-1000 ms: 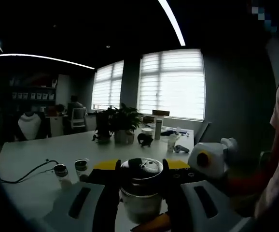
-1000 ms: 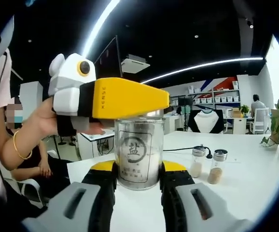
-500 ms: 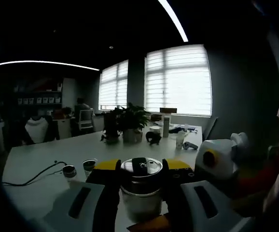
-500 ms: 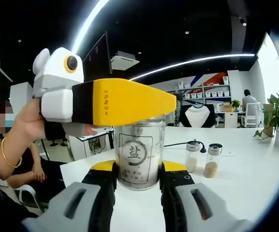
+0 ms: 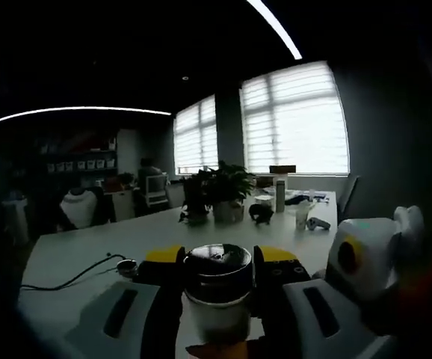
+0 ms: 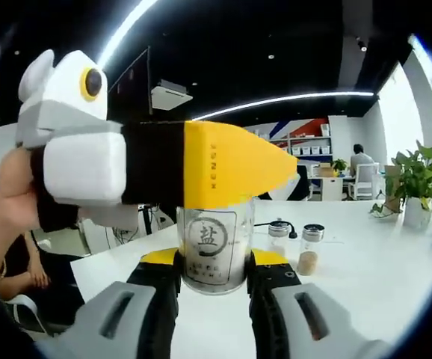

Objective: Rotate the seasoning bottle until the label or dispensing opening points toward the visible target arrow and the bottle remains upright within the marked orientation range

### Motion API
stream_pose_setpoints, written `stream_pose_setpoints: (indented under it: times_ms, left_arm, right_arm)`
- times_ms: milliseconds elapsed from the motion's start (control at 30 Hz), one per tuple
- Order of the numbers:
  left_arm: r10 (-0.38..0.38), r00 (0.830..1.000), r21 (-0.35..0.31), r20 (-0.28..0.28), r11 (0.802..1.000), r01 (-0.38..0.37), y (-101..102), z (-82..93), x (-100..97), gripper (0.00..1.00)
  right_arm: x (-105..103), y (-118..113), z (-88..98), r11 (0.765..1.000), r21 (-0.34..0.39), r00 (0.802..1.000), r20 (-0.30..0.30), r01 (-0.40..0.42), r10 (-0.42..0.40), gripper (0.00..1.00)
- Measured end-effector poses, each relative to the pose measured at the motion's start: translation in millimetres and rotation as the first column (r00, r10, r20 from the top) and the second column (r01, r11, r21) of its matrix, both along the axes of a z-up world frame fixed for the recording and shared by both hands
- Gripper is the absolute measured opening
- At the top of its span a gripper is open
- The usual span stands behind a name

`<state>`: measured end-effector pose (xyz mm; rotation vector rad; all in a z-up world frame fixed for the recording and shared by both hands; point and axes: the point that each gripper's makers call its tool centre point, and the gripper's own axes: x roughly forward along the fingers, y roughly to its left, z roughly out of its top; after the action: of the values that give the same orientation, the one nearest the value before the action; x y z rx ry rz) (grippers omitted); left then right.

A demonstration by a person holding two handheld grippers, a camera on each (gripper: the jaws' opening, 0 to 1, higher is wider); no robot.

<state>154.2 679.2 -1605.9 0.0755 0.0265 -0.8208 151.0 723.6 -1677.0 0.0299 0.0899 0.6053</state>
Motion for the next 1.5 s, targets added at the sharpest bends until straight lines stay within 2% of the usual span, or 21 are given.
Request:
stream_pose_setpoints:
  times_ms: [133, 167, 233, 367, 500, 633, 1033, 1333, 1500]
  left_arm:
    - [0.045, 0.999, 0.014, -0.001, 0.999, -0.045, 3, -3.2, 3.5, 0.44]
    - [0.054, 0.999, 0.006, -0.010, 0.999, -0.054, 5, -3.6, 4.0, 0.44]
    - [0.084, 0.996, -0.052, -0.017, 0.995, -0.084, 7, -0.3, 4.5, 0.43]
    - [0.156, 0.987, -0.084, -0.047, 0.984, -0.159, 10, -3.8, 6.6, 0.41]
    - [0.221, 0.975, -0.087, -0.006, 0.971, -0.221, 11, -2.9, 7.4, 0.40]
    - [0.234, 0.972, -0.064, 0.002, 0.970, -0.234, 12, -4.3, 9.9, 0.40]
    - [0.290, 0.957, -0.049, 0.008, 0.956, -0.289, 14, -10.7, 13.2, 0.40]
    - [0.311, 0.950, -0.057, 0.017, 0.949, -0.309, 17, -13.7, 13.6, 0.40]
    - [0.354, 0.935, -0.087, 0.032, 0.933, -0.350, 22, -9.4, 14.3, 0.40]
  right_arm:
    - [1, 2, -1.4, 1.000, -0.013, 1.000, -0.005, 0.002, -0.002, 0.32]
    - [1, 3, -2.5, 1.000, -0.013, 1.000, -0.012, -0.002, 0.002, 0.32]
    - [0, 3, -2.1, 1.000, -0.011, 1.000, -0.002, 0.009, -0.009, 0.32]
    - [1, 2, 1.1, 0.999, 0.021, 0.999, 0.008, 0.048, -0.048, 0.32]
    - [3, 2, 6.3, 0.997, 0.027, 0.996, 0.029, 0.078, -0.079, 0.32]
    - [3, 1, 6.1, 0.996, 0.016, 0.996, 0.031, 0.085, -0.085, 0.32]
    - [5, 0, 0.5, 0.994, -0.004, 0.994, 0.029, 0.107, -0.107, 0.32]
    - [4, 2, -3.1, 0.995, -0.006, 0.995, 0.017, 0.103, -0.103, 0.32]
    - [3, 4, -0.4, 0.994, 0.004, 0.994, 0.025, 0.107, -0.107, 0.32]
